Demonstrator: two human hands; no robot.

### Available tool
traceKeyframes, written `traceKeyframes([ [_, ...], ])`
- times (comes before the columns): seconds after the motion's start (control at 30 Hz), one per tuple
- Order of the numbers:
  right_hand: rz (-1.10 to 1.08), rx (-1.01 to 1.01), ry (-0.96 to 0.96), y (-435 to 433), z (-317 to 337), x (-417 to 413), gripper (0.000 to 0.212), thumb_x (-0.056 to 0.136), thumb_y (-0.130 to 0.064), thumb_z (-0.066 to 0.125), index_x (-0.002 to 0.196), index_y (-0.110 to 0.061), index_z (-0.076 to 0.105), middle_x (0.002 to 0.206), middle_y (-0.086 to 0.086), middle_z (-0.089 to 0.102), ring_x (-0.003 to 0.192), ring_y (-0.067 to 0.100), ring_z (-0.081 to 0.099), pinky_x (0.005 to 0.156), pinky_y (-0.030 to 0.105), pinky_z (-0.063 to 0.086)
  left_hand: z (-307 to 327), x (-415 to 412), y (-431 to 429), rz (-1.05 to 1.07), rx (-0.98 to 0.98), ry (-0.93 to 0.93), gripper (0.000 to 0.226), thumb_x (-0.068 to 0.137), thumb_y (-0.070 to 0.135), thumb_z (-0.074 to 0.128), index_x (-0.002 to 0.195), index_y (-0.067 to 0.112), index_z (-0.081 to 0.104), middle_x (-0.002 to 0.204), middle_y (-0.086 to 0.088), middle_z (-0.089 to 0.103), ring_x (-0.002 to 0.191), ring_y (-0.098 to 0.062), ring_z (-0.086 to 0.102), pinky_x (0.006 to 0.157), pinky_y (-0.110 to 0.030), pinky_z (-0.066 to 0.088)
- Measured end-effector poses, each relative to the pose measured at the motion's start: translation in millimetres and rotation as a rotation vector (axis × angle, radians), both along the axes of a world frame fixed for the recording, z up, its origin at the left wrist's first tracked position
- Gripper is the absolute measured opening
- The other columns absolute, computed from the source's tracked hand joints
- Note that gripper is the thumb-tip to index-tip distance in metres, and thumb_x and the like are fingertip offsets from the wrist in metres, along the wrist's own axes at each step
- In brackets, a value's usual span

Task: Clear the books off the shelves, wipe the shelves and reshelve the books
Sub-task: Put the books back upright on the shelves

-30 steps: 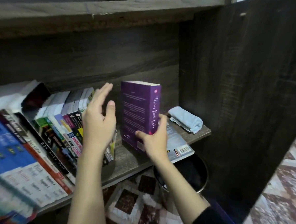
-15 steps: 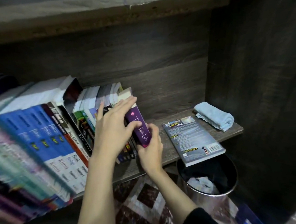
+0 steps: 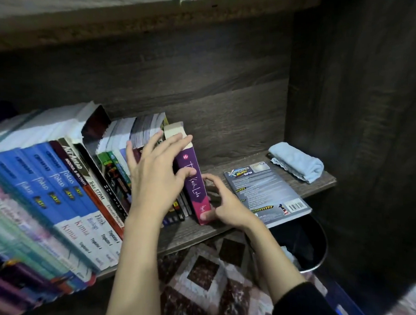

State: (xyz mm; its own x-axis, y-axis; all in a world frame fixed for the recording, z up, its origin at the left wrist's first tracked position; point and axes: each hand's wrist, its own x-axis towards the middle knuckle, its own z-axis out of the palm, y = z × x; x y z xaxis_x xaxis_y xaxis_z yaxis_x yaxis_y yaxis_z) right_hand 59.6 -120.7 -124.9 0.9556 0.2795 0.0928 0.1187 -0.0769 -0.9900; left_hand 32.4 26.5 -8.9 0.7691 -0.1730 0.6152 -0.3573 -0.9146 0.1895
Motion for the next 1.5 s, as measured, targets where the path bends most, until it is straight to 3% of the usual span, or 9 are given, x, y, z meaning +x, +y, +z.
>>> traceKeyframes([
  [0.13, -0.136, -0.030, -0.069, 15.1, -13.2, 9.6, 0.095, 0.061, 0.011, 0.074, 0.131, -0.044, 0.042, 0.129, -0.004, 0.059, 0.118, 0.014, 0.057, 0.103, 0.043, 0.046, -4.6, 5.5, 1.3, 0.042, 0.002, -0.071, 0.060, 0.080, 0.030, 0.073, 0.135, 0.032, 0.049, 0.138, 0.012, 0.050, 0.136, -0.012, 0.031, 0.112, -0.044, -0.002],
  [0.37, -0.170, 0.000, -0.081, 26.1, -22.4, 24.7, 0.098, 0.066, 0.003, 0.075, 0.115, -0.073, 0.039, 0.140, -0.003, 0.050, 0.123, 0.015, 0.052, 0.105, 0.045, 0.044, -14.0, 16.0, 0.3, 0.075, 0.017, -0.192, 0.061, 0.075, 0.021, 0.077, 0.131, 0.026, 0.054, 0.131, 0.009, 0.057, 0.127, -0.017, 0.043, 0.108, -0.040, 0.006],
  [0.53, -0.045, -0.066, -0.048, 19.5, -18.1, 26.4, 0.089, 0.083, 0.014, 0.059, 0.145, -0.040, 0.023, 0.146, -0.015, 0.027, 0.135, 0.005, 0.029, 0.103, 0.013, 0.032, -18.8, 22.2, 0.4, 0.094, 0.030, -0.246, 0.058, 0.075, 0.022, 0.077, 0.130, 0.023, 0.056, 0.128, 0.007, 0.060, 0.123, -0.018, 0.045, 0.106, -0.039, 0.008],
  [0.67, 0.015, -0.123, -0.038, 14.1, -14.8, 30.3, 0.088, 0.087, 0.015, 0.052, 0.151, -0.029, 0.011, 0.155, -0.009, 0.016, 0.143, 0.006, 0.014, 0.113, 0.020, 0.019, -21.6, 25.0, -0.7, 0.092, 0.034, -0.261, 0.060, 0.074, 0.021, 0.077, 0.131, 0.022, 0.055, 0.128, 0.006, 0.060, 0.122, -0.020, 0.045, 0.106, -0.040, 0.008],
  [0.87, -0.237, -0.073, -0.036, 26.7, -24.8, 35.0, 0.087, 0.075, 0.014, 0.066, 0.141, -0.037, 0.041, 0.134, -0.009, 0.054, 0.121, 0.027, 0.055, 0.102, 0.037, 0.047, -26.3, 27.9, 0.3, 0.109, 0.087, -0.283, 0.067, 0.072, 0.014, 0.077, 0.134, 0.019, 0.051, 0.130, 0.003, 0.058, 0.122, -0.018, 0.036, 0.108, -0.042, 0.004],
  [0.97, -0.326, -0.121, -0.062, 27.7, -22.7, 32.8, 0.073, 0.074, 0.007, 0.072, 0.137, -0.024, 0.051, 0.132, 0.005, 0.059, 0.120, 0.015, 0.056, 0.105, 0.018, 0.037, -27.9, 29.8, 0.3, 0.121, 0.091, -0.306, 0.068, 0.071, 0.012, 0.077, 0.134, 0.017, 0.051, 0.129, 0.002, 0.059, 0.120, -0.018, 0.034, 0.108, -0.044, 0.005],
  [1.03, -0.356, -0.164, -0.067, 28.8, -20.5, 29.8, 0.068, 0.077, 0.005, 0.071, 0.136, -0.022, 0.052, 0.130, 0.007, 0.061, 0.116, 0.009, 0.056, 0.095, 0.005, 0.030, -29.5, 31.0, -1.1, 0.142, 0.089, -0.318, 0.067, 0.071, 0.011, 0.076, 0.134, 0.017, 0.051, 0.127, 0.002, 0.060, 0.119, -0.018, 0.034, 0.107, -0.046, 0.008],
  [1.33, -0.370, -0.258, -0.067, 30.0, -15.6, 24.5, 0.065, 0.084, 0.001, 0.066, 0.141, -0.024, 0.046, 0.131, 0.009, 0.058, 0.116, 0.015, 0.056, 0.086, 0.001, 0.025, -33.3, 32.5, -5.9, 0.172, 0.067, -0.300, 0.066, 0.073, 0.010, 0.074, 0.134, 0.018, 0.051, 0.128, 0.002, 0.059, 0.121, -0.017, 0.033, 0.109, -0.048, 0.006],
  [1.5, -0.317, -0.269, -0.065, 23.2, -9.5, 21.5, 0.077, 0.078, 0.006, 0.064, 0.143, -0.028, 0.041, 0.133, 0.005, 0.058, 0.120, 0.017, 0.056, 0.099, 0.012, 0.034, -28.4, 26.1, -6.5, 0.145, 0.044, -0.273, 0.062, 0.079, 0.012, 0.068, 0.138, 0.018, 0.047, 0.135, 0.002, 0.054, 0.126, -0.018, 0.034, 0.112, -0.051, 0.007],
])
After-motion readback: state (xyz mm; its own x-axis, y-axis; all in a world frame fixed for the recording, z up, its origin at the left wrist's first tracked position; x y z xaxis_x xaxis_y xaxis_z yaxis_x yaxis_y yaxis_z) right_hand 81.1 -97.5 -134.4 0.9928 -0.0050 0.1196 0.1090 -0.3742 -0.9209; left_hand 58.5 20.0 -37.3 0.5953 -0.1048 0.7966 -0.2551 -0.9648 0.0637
